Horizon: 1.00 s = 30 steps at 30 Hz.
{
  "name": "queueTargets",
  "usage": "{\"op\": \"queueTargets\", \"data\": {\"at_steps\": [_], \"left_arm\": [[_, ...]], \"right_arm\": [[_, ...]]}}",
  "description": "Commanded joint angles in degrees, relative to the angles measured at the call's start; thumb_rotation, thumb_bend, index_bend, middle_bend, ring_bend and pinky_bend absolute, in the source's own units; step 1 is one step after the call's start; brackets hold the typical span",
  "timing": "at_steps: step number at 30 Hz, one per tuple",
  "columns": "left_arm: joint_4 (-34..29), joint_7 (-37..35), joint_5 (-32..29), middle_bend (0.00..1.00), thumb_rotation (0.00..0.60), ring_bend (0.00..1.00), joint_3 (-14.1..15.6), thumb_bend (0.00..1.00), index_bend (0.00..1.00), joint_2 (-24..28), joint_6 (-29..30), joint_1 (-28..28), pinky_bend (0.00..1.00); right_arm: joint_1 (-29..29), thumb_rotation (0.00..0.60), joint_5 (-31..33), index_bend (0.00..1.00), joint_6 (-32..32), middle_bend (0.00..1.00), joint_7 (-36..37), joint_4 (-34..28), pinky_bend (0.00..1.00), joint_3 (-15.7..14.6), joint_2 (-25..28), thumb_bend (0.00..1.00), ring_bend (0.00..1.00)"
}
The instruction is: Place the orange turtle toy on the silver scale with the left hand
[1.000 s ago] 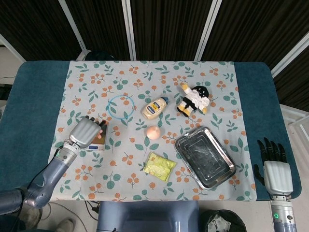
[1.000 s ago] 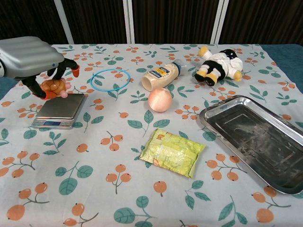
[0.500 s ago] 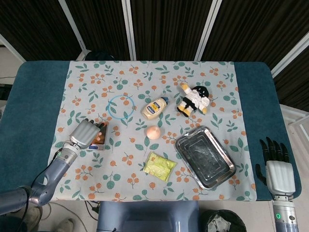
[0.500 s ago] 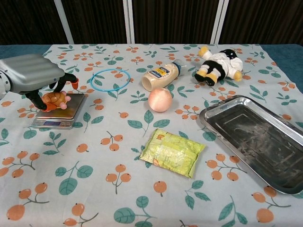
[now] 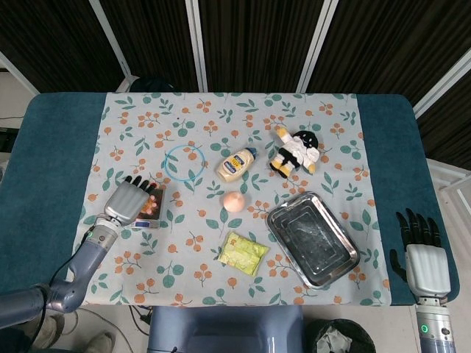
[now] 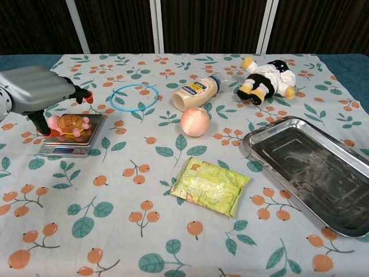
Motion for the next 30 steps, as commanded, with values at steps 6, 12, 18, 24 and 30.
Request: {"op": "queueTargets", "data": {"at_steps": [6,12,18,24,30], "left_arm": [[-10.4,0.3,2.0,0.16,0.6,0.11,-3.0,0.17,0.15,4.3,8.6,1.7,0.22],[-20.2,-5.4,10.5,0.12,0.6,0.07,-1.9,0.17,0.1,11.0,21.9,8.8,0.15],[-20.2,-18.9,16.9,0.06,0.6,0.03,3.4,0.16,0.07,16.3,29.7,17.9,0.1],[-11.5,-33.8,20.0,0.01,0.6,0.01,6.1,0.15,0.02,16.7,34.3,24.6,0.09],[-4.6,-44.3,20.5,0.0,0.6,0.0,7.1,0.14,0.01,16.5,33.2,27.5,0.07]], "right_arm": [[0.0,0.6,-0.1,0.0,0.1,0.0,-0.1,0.0,0.0,0.0,0.0,0.53,0.01],[0.0,0.6,-0.4,0.0,0.3,0.0,0.0,-0.2,0.0,-0.1,0.1,0.53,0.01],[-0.2,0.6,-1.0,0.0,0.7,0.0,0.2,-0.5,0.0,-0.3,0.5,0.53,0.01],[0.0,0.6,-2.3,0.0,0.6,0.0,1.1,-0.5,0.0,-0.8,1.2,0.53,0.01],[0.0,0.6,-3.3,0.0,0.9,0.0,2.1,-0.3,0.0,-1.1,1.9,0.53,0.01]]}}
